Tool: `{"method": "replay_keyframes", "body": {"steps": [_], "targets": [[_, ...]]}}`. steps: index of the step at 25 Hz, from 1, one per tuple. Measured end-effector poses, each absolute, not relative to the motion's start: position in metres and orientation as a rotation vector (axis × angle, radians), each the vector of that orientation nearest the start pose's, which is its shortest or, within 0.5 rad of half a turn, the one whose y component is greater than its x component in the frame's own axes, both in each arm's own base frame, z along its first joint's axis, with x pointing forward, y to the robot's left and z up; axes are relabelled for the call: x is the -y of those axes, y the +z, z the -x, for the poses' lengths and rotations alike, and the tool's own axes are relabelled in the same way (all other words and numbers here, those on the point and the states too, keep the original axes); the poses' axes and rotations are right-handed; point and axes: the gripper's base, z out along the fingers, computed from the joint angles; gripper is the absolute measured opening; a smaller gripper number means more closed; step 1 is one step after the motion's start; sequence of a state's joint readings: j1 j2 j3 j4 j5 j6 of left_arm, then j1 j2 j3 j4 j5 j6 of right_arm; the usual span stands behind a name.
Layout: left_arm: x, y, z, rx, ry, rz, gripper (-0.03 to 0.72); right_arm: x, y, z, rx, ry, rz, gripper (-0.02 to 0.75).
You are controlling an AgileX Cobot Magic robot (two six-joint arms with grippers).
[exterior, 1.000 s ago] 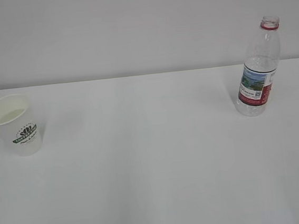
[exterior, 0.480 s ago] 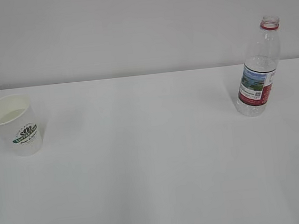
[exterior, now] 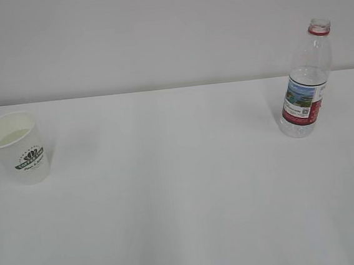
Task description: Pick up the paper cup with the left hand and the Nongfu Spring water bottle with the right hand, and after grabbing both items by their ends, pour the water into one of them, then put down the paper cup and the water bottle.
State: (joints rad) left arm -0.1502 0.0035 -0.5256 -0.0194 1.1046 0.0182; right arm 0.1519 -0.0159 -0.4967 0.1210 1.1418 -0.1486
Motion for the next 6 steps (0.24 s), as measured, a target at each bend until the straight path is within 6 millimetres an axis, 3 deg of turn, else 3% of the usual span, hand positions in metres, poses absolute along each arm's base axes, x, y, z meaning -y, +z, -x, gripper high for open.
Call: {"method": "replay_keyframes", "body": {"steps": [6], "targets": [[0.0002, 0.2808, 0.0093, -2.060, -0.105, -0.176, 0.507, -0.0082, 0.2703, 0.0122, -2.085, 0.149, 0.326, 0.552]]}}
